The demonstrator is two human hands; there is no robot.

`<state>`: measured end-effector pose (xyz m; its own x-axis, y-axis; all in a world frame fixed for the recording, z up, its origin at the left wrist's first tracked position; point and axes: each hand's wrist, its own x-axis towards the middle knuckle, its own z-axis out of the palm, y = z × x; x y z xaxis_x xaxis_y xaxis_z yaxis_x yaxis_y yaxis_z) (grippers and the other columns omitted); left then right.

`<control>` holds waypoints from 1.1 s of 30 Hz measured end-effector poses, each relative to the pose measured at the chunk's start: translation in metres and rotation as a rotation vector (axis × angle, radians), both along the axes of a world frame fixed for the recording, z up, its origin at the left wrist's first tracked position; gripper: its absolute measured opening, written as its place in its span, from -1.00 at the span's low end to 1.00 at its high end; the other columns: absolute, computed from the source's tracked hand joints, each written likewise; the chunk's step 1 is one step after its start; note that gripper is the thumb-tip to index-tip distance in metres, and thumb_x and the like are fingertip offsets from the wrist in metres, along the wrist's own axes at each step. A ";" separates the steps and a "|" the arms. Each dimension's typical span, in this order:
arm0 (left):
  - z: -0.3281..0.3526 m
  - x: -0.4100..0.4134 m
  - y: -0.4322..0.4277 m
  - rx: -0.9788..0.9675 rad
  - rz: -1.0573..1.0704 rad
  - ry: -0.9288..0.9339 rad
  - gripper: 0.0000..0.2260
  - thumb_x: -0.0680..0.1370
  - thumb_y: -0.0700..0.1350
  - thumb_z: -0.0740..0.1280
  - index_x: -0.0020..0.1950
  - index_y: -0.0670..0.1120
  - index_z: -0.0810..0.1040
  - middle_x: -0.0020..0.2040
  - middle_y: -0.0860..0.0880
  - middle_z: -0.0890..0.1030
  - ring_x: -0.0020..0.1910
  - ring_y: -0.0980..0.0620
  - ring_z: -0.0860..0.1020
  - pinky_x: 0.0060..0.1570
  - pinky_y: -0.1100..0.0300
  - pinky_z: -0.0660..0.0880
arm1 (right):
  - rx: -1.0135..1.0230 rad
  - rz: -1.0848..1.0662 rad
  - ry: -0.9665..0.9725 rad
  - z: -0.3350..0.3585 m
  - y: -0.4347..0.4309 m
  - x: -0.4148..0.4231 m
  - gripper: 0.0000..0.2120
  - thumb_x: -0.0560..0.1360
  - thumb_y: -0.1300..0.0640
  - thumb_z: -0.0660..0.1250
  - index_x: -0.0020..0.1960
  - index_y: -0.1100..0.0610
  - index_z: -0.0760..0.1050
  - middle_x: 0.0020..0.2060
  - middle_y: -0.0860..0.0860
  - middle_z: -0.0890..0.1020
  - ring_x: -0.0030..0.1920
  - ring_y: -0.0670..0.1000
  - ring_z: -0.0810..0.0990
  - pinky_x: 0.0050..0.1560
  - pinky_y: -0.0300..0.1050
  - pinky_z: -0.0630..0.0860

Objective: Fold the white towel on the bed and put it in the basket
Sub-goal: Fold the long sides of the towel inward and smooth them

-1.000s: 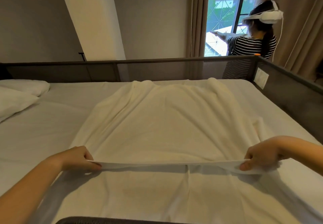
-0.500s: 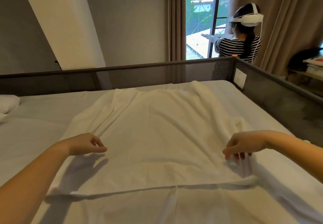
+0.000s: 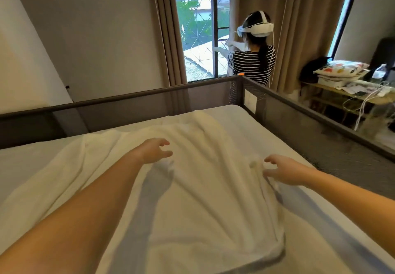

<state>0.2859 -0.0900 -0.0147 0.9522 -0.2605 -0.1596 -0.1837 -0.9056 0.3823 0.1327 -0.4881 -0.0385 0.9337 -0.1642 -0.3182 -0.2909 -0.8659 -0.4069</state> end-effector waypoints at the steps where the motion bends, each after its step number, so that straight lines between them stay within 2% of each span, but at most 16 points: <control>1: -0.002 0.013 -0.019 -0.031 -0.008 -0.009 -0.47 0.61 0.12 0.43 0.53 -0.02 0.47 0.50 -0.06 0.50 0.36 -0.08 0.54 0.22 0.16 0.45 | 0.032 -0.018 0.003 -0.003 -0.004 0.006 -0.44 0.64 -0.07 0.38 0.57 0.07 0.35 0.50 0.07 0.46 0.43 0.09 0.48 0.45 -0.01 0.42; 3: -0.007 0.039 -0.055 -0.095 -0.014 -0.038 -0.44 0.60 0.09 0.44 0.55 -0.05 0.44 0.51 -0.07 0.49 0.36 -0.10 0.55 0.19 0.17 0.46 | 0.110 -0.044 0.011 -0.010 -0.008 0.017 -0.43 0.64 -0.10 0.37 0.57 0.06 0.34 0.51 0.05 0.46 0.43 0.07 0.49 0.43 -0.01 0.45; 5: -0.010 0.064 -0.088 -0.125 -0.008 -0.088 -0.42 0.61 0.09 0.43 0.58 -0.06 0.41 0.53 -0.10 0.47 0.40 -0.15 0.52 0.28 0.09 0.49 | 0.178 -0.043 0.020 -0.014 -0.009 0.027 -0.42 0.64 -0.10 0.36 0.58 0.06 0.33 0.49 0.04 0.47 0.39 0.05 0.51 0.37 -0.06 0.46; 7: -0.012 0.088 -0.119 -0.135 0.003 -0.138 -0.43 0.63 0.08 0.40 0.60 -0.06 0.38 0.55 -0.14 0.45 0.46 -0.19 0.47 0.37 0.02 0.46 | 0.217 -0.042 0.021 -0.015 -0.005 0.034 -0.43 0.65 -0.10 0.37 0.58 0.07 0.33 0.41 0.03 0.53 0.26 0.01 0.55 0.24 -0.15 0.50; 10: -0.018 0.116 -0.159 -0.160 -0.017 -0.175 -0.47 0.67 0.06 0.35 0.60 -0.09 0.37 0.55 -0.16 0.43 0.49 -0.20 0.42 0.43 0.02 0.38 | 0.290 -0.057 -0.023 -0.017 -0.004 0.037 -0.59 0.65 -0.03 0.39 0.44 0.05 0.42 0.06 -0.07 0.63 -0.07 -0.09 0.62 -0.19 -0.35 0.50; 12: -0.026 0.129 -0.182 -0.168 -0.047 -0.184 -0.49 0.67 0.04 0.34 0.59 -0.08 0.39 0.56 -0.15 0.41 0.49 -0.18 0.42 0.44 0.05 0.34 | 0.354 -0.096 -0.038 -0.016 -0.007 0.036 -0.64 0.63 0.07 0.40 0.39 0.08 0.45 -0.10 -0.06 0.65 -0.23 -0.13 0.60 -0.35 -0.40 0.46; 14: -0.037 0.139 -0.202 -0.158 -0.075 -0.177 -0.51 0.67 0.06 0.33 0.59 -0.02 0.41 0.57 -0.12 0.40 0.49 -0.17 0.43 0.45 0.02 0.35 | 0.450 -0.131 -0.006 -0.013 -0.012 0.033 -0.60 0.59 0.17 0.42 0.39 0.07 0.44 -0.12 -0.03 0.70 -0.26 -0.11 0.65 -0.31 -0.33 0.56; 16: -0.048 0.146 -0.220 -0.140 -0.089 -0.164 -0.52 0.67 0.10 0.31 0.59 0.04 0.41 0.58 -0.10 0.39 0.49 -0.17 0.42 0.46 -0.04 0.38 | 0.549 -0.147 0.067 -0.008 -0.019 0.027 -0.53 0.54 0.24 0.45 0.37 0.01 0.40 -0.01 0.02 0.74 -0.16 -0.05 0.73 -0.12 -0.19 0.70; 18: -0.057 0.149 -0.236 -0.090 -0.075 -0.176 -0.50 0.66 0.17 0.27 0.58 0.08 0.41 0.58 -0.06 0.40 0.50 -0.15 0.42 0.46 -0.06 0.36 | 0.588 -0.131 0.173 -0.003 -0.026 0.019 -0.45 0.49 0.27 0.49 0.38 -0.03 0.38 0.08 0.08 0.74 -0.02 0.06 0.78 0.03 -0.02 0.73; 19: -0.060 0.148 -0.243 -0.052 -0.057 -0.194 -0.48 0.65 0.23 0.24 0.58 0.10 0.41 0.58 -0.04 0.40 0.51 -0.15 0.41 0.46 -0.07 0.33 | 0.590 -0.106 0.239 0.001 -0.029 0.013 -0.42 0.48 0.29 0.50 0.40 -0.01 0.40 0.08 0.09 0.73 0.00 0.09 0.78 0.04 0.02 0.74; 22: -0.066 0.142 -0.265 0.061 0.037 -0.172 -0.32 0.56 0.44 0.14 0.59 0.11 0.38 0.56 -0.06 0.42 0.52 -0.20 0.38 0.51 -0.18 0.17 | 0.573 0.040 0.486 0.014 -0.040 -0.003 -0.51 0.49 0.33 0.48 0.36 0.04 0.49 0.01 0.04 0.74 -0.13 0.01 0.76 -0.14 -0.12 0.72; 25: -0.071 0.132 -0.278 0.150 0.118 -0.062 -0.10 0.42 0.59 0.16 0.61 0.07 0.32 0.56 -0.12 0.40 0.55 -0.31 0.33 0.55 -0.31 0.01 | 0.642 0.185 0.680 0.012 -0.046 -0.012 -0.56 0.55 0.21 0.52 0.38 0.14 0.51 0.03 0.18 0.74 -0.14 0.08 0.75 -0.09 -0.09 0.73; 27: -0.074 0.127 -0.280 0.199 0.141 -0.016 -0.08 0.39 0.53 0.32 0.60 0.03 0.29 0.54 -0.13 0.39 0.53 -0.30 0.34 0.54 -0.28 0.08 | 0.649 0.183 0.630 0.002 -0.044 -0.012 -0.54 0.55 -0.07 0.52 0.35 0.13 0.55 -0.04 0.14 0.71 -0.17 0.04 0.71 -0.05 -0.04 0.68; 29: -0.078 0.125 -0.277 0.190 0.156 -0.037 -0.22 0.44 0.33 0.44 0.55 0.01 0.32 0.49 -0.10 0.40 0.46 -0.26 0.40 0.44 -0.20 0.27 | 0.600 0.121 0.456 -0.010 -0.041 -0.010 -0.50 0.54 -0.30 0.42 0.24 0.08 0.65 -0.06 0.04 0.70 -0.14 -0.03 0.63 -0.02 -0.07 0.62; 31: -0.081 0.126 -0.271 0.109 0.171 -0.105 -0.42 0.52 0.10 0.41 0.50 -0.01 0.38 0.44 -0.10 0.43 0.39 -0.24 0.46 0.34 -0.13 0.38 | 0.619 0.059 0.304 -0.017 -0.040 -0.006 -0.50 0.57 -0.32 0.35 0.15 0.10 0.71 -0.05 0.01 0.75 -0.08 -0.06 0.61 0.08 -0.08 0.56; 33: -0.080 0.129 -0.262 0.010 0.179 -0.148 -0.53 0.56 -0.03 0.36 0.47 -0.03 0.44 0.41 -0.12 0.49 0.35 -0.25 0.51 0.28 -0.09 0.46 | 0.677 0.014 0.172 -0.018 -0.043 -0.003 -0.58 0.63 -0.19 0.36 0.09 0.17 0.73 -0.07 0.08 0.77 -0.09 -0.03 0.62 0.11 -0.03 0.54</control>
